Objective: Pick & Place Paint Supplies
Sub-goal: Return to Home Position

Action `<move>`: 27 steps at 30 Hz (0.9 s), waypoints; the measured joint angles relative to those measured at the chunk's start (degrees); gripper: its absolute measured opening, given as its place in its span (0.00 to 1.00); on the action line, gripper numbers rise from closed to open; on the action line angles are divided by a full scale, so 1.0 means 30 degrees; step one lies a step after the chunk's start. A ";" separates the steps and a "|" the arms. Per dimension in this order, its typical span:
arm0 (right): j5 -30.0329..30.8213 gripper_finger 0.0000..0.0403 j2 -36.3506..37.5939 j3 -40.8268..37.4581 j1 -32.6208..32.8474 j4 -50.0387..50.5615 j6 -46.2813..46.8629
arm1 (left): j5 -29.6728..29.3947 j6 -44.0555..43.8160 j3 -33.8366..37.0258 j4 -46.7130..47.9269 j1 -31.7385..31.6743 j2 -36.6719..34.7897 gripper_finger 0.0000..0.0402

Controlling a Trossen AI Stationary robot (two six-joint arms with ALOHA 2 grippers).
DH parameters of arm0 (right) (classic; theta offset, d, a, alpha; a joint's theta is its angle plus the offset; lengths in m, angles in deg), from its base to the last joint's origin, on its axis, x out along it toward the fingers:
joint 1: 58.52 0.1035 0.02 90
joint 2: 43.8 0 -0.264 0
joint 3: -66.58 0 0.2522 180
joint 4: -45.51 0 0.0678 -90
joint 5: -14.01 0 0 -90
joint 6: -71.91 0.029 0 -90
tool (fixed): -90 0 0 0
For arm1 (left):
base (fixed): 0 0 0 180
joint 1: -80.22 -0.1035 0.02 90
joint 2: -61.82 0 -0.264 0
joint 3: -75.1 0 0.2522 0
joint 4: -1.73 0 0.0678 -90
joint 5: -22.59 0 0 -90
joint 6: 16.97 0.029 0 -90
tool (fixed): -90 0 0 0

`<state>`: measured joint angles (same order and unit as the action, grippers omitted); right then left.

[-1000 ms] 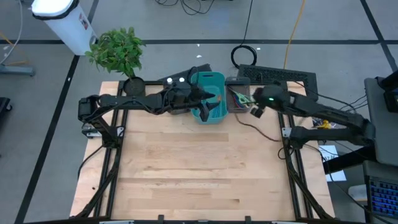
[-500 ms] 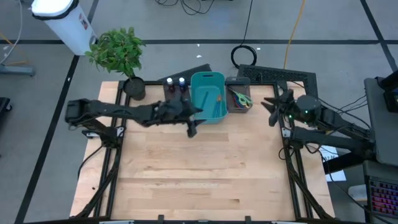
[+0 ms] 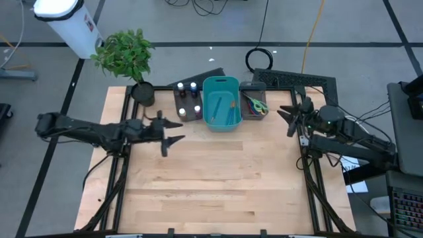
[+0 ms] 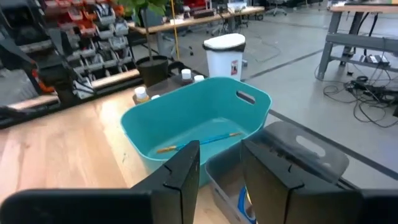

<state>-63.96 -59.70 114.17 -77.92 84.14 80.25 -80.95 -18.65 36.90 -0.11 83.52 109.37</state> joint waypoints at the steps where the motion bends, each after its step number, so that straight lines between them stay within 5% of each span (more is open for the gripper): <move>1: -0.0035 0.26 0.0208 -0.0175 0.0000 -0.0167 0.0042 | -0.0291 -0.0053 0.0577 0.0042 0.0153 -0.0728 0.59; 19: -0.0108 0.27 0.4454 -0.5667 0.0000 -0.4545 -0.0093 | -0.1117 -0.0078 0.7490 -0.4139 0.0953 -0.6983 0.59; 27: -0.0181 0.26 0.5185 -0.6492 0.0000 -0.4519 -0.0560 | -0.1037 -0.0072 0.7868 -0.3950 0.0953 -0.7528 0.59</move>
<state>-64.51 -44.15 94.70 -77.92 70.58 78.57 -84.06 -18.86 60.50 -11.96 86.38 86.79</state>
